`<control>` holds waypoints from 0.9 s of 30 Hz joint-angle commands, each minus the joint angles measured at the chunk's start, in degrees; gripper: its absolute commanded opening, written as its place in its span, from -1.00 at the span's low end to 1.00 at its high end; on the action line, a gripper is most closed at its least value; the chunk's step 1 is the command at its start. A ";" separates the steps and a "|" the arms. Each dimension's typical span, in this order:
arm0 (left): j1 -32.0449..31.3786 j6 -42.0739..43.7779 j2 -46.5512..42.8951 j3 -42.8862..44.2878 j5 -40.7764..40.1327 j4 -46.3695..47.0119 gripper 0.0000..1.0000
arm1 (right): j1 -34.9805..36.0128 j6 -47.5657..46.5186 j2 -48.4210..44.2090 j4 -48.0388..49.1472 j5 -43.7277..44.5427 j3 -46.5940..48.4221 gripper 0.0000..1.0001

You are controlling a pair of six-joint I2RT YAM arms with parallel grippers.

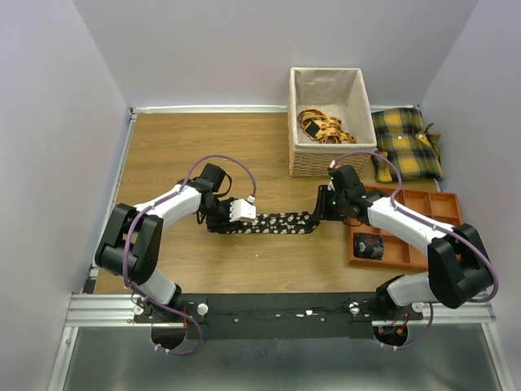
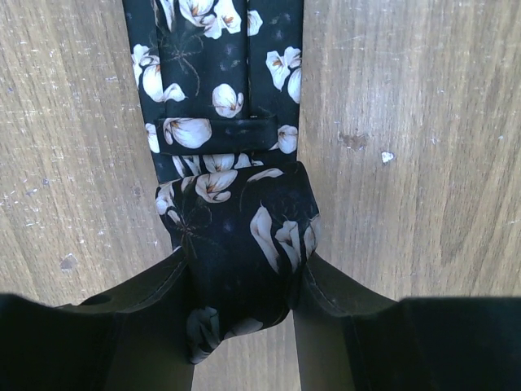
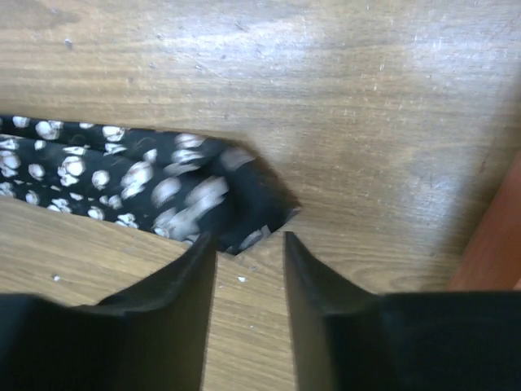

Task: Roll the ties
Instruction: Roll the tie at the center of the board.

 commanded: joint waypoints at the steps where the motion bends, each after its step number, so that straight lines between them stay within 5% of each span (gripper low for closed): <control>1: -1.33 -2.49 2.53 0.56 -6.24 -1.28 -0.05 | -0.57 -0.81 -5.12 0.91 -1.74 1.98 0.04; 3: -1.33 -2.66 2.18 0.39 -6.77 -1.19 -0.03 | -0.57 -1.16 -6.44 3.54 -5.83 2.43 0.06; 6: -1.33 0.31 1.04 -0.14 -4.67 -2.67 0.01 | 0.04 -5.37 -10.74 25.80 -20.13 -6.57 0.07; 8: -1.33 2.68 -0.45 -1.62 -2.91 -1.99 0.03 | 1.62 -10.89 -13.99 50.85 -21.43 -14.41 0.11; 10: -1.33 3.49 -0.90 -1.99 -2.46 -1.28 0.03 | 2.41 -22.79 -13.83 64.06 -24.32 -20.07 0.29; 13: -1.33 5.67 -1.68 -2.77 -2.90 -0.22 0.02 | 2.51 -34.87 -9.45 58.01 -31.16 -12.47 0.29; 15: -1.42 10.66 -2.04 -4.27 -3.69 -0.31 0.02 | 2.51 -34.22 -4.09 57.69 -34.85 -9.80 0.28; 20: -2.04 6.40 0.51 -1.29 -6.15 -0.57 0.01 | 3.38 -8.05 7.43 55.16 -38.31 -2.78 -0.23; 27: -2.12 2.35 1.21 0.12 -3.43 -0.14 0.05 | 6.90 13.07 21.32 49.02 -35.40 4.68 -0.34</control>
